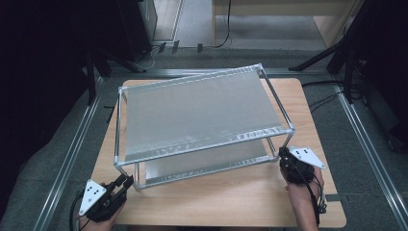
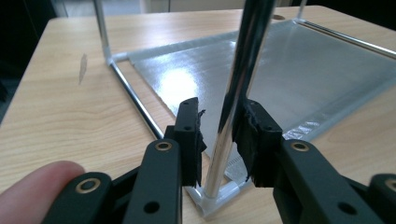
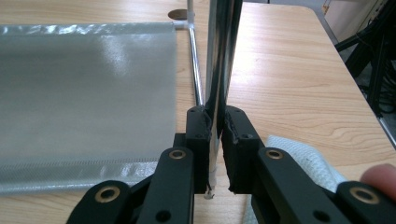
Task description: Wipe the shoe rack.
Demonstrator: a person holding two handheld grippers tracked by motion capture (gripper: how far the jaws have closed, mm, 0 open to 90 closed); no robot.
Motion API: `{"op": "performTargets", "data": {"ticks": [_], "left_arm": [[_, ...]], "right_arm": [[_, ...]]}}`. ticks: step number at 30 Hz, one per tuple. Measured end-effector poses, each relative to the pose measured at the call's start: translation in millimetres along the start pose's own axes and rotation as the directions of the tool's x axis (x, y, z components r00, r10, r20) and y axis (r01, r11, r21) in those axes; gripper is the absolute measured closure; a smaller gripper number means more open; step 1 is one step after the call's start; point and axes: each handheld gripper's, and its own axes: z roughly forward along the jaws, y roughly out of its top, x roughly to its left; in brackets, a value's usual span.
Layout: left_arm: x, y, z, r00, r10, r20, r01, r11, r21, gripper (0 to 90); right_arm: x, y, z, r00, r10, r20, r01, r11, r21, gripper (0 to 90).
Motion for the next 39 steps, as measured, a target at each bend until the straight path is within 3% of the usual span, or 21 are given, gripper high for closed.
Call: {"op": "performTargets", "data": {"ticks": [6, 16, 19, 20, 23, 26, 28, 30, 31, 35, 37, 39], "left_arm": [[-0.2, 1.0, 7.5, 0.9996, -0.014, -0.024, 0.013, 0.9993, -0.035, 80.5], [5.8, -6.4, -3.5, 0.9988, -0.027, 0.040, 0.029, 0.9983, -0.051, 80.3], [5.9, -7.4, -3.6, 0.9982, -0.040, 0.044, 0.042, 0.9982, -0.044, 77.1], [5.6, -7.6, -2.6, 0.9991, -0.031, 0.029, 0.033, 0.9987, -0.039, 73.3], [6.8, -7.1, -0.7, 0.9994, -0.028, 0.019, 0.029, 0.9988, -0.039, 70.2], [7.5, -6.5, 0.3, 0.9994, -0.027, 0.021, 0.028, 0.9989, -0.037, 72.2], [6.9, -6.5, 0.7, 0.9992, -0.031, 0.027, 0.032, 0.9988, -0.037, 76.4], [6.4, -6.6, 0.9, 0.9994, -0.025, 0.025, 0.026, 0.9990, -0.036, 78.3], [6.2, -6.6, 0.9, 0.9995, -0.023, 0.022, 0.024, 0.9991, -0.035, 78.8], [6.1, -6.8, 0.6, 0.9994, -0.026, 0.023, 0.027, 0.9990, -0.035, 79.0], [6.4, -6.9, 0.9, 0.9993, -0.027, 0.025, 0.028, 0.9989, -0.037, 79.0], [6.7, -6.9, 1.4, 0.9993, -0.027, 0.026, 0.028, 0.9989, -0.038, 79.1]], "right_arm": [[-1.6, -5.4, -7.1, 0.9997, -0.001, -0.024, 0.001, 1.000, -0.008, 82.1], [0.5, -12.2, -21.4, 0.9989, -0.032, -0.034, 0.032, 0.999, 0.004, 82.3], [-4.6, -13.9, -25.7, 0.9973, -0.032, -0.066, 0.033, 0.999, 0.006, 81.4], [-7.6, -14.5, -27.3, 0.9957, -0.035, -0.085, 0.036, 0.999, 0.003, 78.2], [-21.1, -10.0, -36.0, 0.9839, -0.035, -0.175, 0.032, 0.999, -0.023, 57.1], [-34.9, -2.7, -50.7, 0.9760, -0.063, -0.208, 0.054, 0.997, -0.048, 48.9], [-44.5, -0.8, -58.5, 0.9767, -0.071, -0.202, 0.059, 0.996, -0.066, 48.7], [-53.7, -1.6, -59.0, 0.9844, -0.041, -0.171, 0.030, 0.997, -0.065, 49.3], [-56.1, -3.4, -56.2, 0.9887, -0.025, -0.148, 0.018, 0.999, -0.049, 49.3], [-56.1, -15.8, -34.7, 0.9955, -0.055, -0.077, 0.060, 0.997, 0.054, 49.4], [-59.2, -22.2, -25.6, 0.9995, -0.027, -0.019, 0.029, 0.994, 0.103, 58.4], [-64.1, -29.6, -20.9, 1.0000, 0.001, 0.005, -0.002, 0.991, 0.137, 72.8]]}}
